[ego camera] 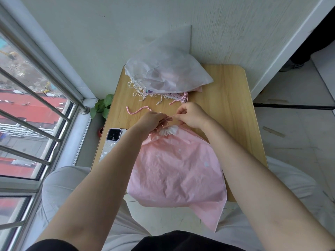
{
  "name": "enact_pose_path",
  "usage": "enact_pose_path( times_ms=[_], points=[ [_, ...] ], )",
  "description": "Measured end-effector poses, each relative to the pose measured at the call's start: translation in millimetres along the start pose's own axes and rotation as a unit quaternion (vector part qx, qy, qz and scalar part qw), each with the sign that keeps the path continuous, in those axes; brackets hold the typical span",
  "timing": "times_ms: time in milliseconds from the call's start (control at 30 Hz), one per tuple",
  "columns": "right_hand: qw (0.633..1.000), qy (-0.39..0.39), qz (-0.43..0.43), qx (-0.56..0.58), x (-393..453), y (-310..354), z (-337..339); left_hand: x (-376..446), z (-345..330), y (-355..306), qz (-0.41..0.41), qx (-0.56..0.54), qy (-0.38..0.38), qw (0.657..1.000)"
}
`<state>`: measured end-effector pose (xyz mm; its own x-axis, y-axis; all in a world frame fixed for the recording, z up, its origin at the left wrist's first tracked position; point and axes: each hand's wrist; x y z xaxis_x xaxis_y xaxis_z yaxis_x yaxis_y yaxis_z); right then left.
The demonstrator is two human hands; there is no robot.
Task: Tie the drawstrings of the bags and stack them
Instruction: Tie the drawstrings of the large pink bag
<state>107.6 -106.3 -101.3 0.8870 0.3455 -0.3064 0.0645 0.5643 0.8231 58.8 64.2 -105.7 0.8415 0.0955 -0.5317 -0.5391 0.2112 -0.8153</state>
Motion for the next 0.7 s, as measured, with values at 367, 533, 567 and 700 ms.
enact_pose_path(
  times_ms=[367,533,567,700],
  points=[
    [0.991,0.048,0.017,0.124,-11,6,1,1,-10,-2,-0.094,0.049,-0.029,0.994],
    [0.997,0.037,0.048,0.054,-13,13,-7,2,-7,-1,-0.099,0.071,-0.040,0.992],
    [0.998,0.033,0.050,0.035,-13,13,-7,1,-8,0,-0.094,0.061,-0.039,0.993],
    [0.997,0.035,0.059,-0.038,-14,17,-6,-1,-10,2,-0.076,0.046,-0.043,0.995]
  ],
)
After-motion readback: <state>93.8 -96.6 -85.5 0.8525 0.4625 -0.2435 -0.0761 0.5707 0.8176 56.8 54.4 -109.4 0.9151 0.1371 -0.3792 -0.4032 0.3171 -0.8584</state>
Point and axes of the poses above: each hand's wrist, its own x-axis towards the middle knuckle, its own z-axis out of the back of the hand, y = z × x, and after that the axes turned 3 degrees about x, right-handed
